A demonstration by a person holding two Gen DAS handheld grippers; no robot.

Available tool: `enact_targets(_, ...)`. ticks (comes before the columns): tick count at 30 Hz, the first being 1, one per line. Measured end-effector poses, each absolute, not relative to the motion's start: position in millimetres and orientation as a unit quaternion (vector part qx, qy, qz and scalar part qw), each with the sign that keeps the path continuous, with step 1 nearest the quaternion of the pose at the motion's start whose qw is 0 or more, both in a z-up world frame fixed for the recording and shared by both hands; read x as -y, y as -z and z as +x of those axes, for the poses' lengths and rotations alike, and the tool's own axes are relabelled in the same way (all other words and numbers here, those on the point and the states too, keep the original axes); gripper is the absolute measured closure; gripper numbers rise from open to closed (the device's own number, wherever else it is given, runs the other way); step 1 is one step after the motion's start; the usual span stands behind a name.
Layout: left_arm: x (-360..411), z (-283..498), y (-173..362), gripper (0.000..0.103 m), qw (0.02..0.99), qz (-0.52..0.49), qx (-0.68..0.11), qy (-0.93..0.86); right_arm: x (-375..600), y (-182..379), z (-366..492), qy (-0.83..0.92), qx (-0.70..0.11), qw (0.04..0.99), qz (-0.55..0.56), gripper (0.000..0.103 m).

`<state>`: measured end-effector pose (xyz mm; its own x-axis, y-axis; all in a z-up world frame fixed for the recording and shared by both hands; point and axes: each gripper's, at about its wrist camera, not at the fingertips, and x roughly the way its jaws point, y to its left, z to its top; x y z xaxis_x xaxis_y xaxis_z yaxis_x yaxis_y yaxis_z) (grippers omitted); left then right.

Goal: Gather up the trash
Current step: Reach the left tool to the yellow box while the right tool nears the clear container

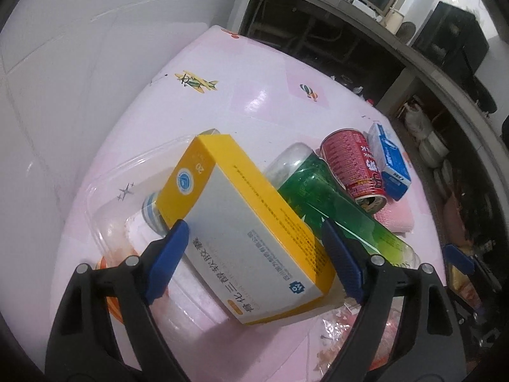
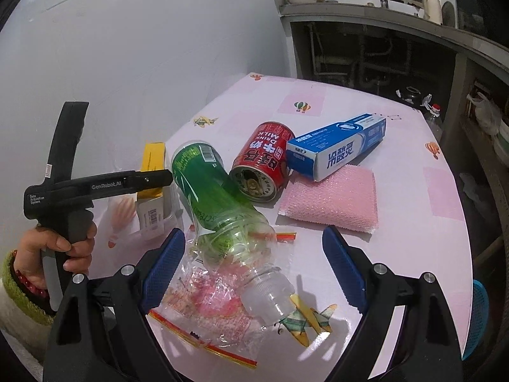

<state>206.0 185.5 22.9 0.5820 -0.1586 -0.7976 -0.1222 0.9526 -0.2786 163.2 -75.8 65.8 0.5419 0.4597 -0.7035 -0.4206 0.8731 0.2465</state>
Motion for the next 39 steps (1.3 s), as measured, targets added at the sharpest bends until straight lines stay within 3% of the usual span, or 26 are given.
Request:
enact_targets(9, -204.8, 177.2, -30.9, 0.036, 0.869, -0.175, -0.460, 0.049, 86.7, -72.3, 155.8, -0.245, -0.400, 0.883, 0.029, 0.018)
enact_targets(18, -226.5, 150.9, -37.0, 0.056, 0.867, -0.199, -0.453, 0.061, 86.6, -76.3, 148.4, -0.244, -0.399, 0.883, 0.035, 0.018)
enact_targets(39, -234.4, 148.3, -38.3, 0.061, 0.864, -0.207, -0.454, 0.069, 18.1, -66.5, 140.8, -0.329, -0.454, 0.820, 0.111, 0.055)
